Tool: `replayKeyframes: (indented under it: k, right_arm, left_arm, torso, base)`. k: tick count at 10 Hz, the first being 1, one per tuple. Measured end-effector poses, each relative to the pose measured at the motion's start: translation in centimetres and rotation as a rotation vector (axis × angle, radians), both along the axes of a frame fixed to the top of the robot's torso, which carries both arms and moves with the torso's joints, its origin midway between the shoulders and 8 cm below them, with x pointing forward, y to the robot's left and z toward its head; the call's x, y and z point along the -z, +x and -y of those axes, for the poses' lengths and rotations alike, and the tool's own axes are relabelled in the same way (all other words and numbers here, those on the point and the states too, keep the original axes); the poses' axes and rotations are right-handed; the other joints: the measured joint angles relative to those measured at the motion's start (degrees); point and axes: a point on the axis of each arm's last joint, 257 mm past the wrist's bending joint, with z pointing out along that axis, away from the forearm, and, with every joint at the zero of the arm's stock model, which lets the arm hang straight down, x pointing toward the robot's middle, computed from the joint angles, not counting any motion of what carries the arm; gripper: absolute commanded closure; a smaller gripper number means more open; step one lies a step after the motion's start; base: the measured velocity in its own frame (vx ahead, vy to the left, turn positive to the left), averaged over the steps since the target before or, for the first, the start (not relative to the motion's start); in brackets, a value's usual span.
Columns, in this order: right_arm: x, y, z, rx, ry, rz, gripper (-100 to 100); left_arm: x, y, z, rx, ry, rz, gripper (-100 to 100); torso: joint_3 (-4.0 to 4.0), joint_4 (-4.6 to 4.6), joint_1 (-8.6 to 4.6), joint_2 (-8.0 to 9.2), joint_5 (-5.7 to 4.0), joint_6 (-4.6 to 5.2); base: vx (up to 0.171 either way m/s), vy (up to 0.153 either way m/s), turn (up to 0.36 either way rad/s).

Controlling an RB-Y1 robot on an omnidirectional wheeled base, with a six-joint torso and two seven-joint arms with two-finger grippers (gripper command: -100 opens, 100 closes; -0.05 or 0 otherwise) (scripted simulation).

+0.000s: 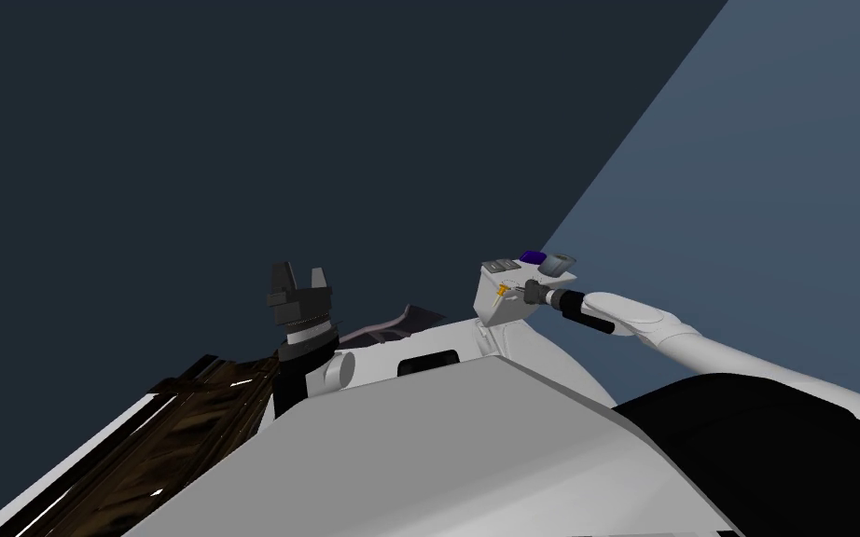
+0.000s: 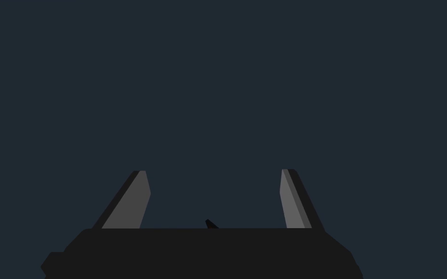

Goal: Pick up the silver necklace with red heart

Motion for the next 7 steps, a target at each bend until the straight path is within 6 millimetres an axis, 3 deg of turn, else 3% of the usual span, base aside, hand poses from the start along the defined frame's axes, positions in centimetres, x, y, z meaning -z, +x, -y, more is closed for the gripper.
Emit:
replayKeyframes:
  k: [1,7]
  right_arm:
    - [0.0,0.0,0.0,0.000,0.000,0.000,-100]
    - [-1.7,0.4,0.3,-0.142,-0.183,-0.058,-100]
  left_arm:
    - [0.0,0.0,0.0,0.000,0.000,0.000,0]
    - [0.0,0.0,0.0,0.000,0.000,0.000,0]
  torso:
    - [0.00,0.00,0.00,0.00,0.00,0.00]
    - [0.01,0.00,0.06,0.01,0.02,-0.01]
  base:
    - [0.005,0.006,0.001]
    - [-0.002,0.013,0.003]
